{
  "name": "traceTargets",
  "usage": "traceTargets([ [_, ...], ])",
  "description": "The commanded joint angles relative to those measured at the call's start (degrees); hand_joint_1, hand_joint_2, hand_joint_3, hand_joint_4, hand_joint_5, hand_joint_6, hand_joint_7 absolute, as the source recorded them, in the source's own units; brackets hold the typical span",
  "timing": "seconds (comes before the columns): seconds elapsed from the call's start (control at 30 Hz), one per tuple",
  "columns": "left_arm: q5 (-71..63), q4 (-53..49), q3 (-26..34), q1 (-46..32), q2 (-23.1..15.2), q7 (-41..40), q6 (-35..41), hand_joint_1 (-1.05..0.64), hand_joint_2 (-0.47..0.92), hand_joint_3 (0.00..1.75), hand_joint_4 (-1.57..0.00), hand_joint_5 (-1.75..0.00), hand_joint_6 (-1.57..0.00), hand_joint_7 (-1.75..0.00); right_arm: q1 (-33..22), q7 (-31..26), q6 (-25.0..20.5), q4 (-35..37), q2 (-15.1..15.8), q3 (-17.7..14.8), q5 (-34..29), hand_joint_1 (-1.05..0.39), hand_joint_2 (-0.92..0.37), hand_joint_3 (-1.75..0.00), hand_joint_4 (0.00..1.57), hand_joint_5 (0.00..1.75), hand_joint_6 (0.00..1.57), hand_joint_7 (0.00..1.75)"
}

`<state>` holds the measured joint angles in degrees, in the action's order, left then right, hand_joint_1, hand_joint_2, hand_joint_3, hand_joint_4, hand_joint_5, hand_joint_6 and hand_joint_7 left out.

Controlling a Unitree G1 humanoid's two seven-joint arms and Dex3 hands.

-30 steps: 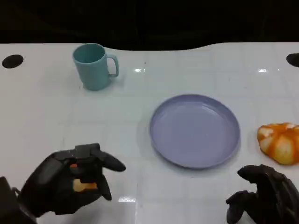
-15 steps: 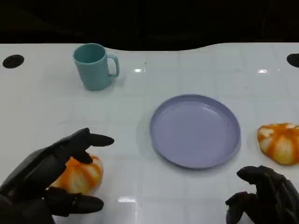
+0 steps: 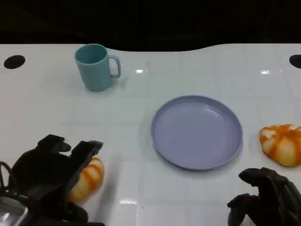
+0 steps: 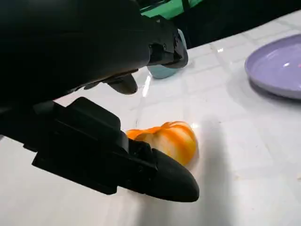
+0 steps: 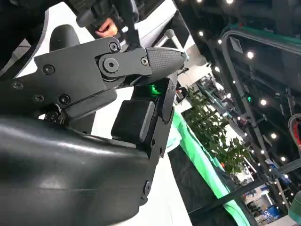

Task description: Grasp the bread from the table and place it into the plate.

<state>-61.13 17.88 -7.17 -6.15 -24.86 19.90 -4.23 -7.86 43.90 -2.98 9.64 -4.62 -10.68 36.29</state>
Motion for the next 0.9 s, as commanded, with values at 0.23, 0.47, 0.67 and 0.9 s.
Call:
traceTargets([
  [0.23,-4.7,-12.0,-5.9,6.9,-1.0,-4.8,4.0,-0.92,0.87,0.01,0.00,-0.99,0.00,-0.57,-0.4,-0.4,0.0,-0.9,0.7,-0.3,0.4,-0.58,-0.92,-0.34,1.57,0.61,1.57,0.25],
  [0.47,-4.0,-21.6,-10.2,12.8,-0.9,-3.1,7.2,-0.84,0.87,0.01,0.00,-1.03,0.00,-0.64,-0.6,-0.3,-0.3,-1.1,0.8,-0.2,0.6,-0.57,-0.92,-0.34,1.57,0.59,1.57,0.23],
  [0.67,-1.8,-27.5,-12.7,15.6,-0.8,-3.5,8.1,-0.74,0.86,0.00,-0.11,-1.54,0.00,-1.05,-0.8,-0.7,-0.3,-1.4,0.8,-0.2,0.4,-0.58,-0.92,-0.34,1.57,0.61,1.57,0.25],
  [0.9,3.5,-36.4,-14.4,18.4,-2.0,-9.6,3.6,-0.53,0.55,0.71,-1.01,-1.65,-0.73,-0.99,-0.8,-1.1,-0.2,-1.6,0.8,-0.1,0.2,-0.58,-0.92,-0.35,1.57,0.62,1.57,0.26],
])
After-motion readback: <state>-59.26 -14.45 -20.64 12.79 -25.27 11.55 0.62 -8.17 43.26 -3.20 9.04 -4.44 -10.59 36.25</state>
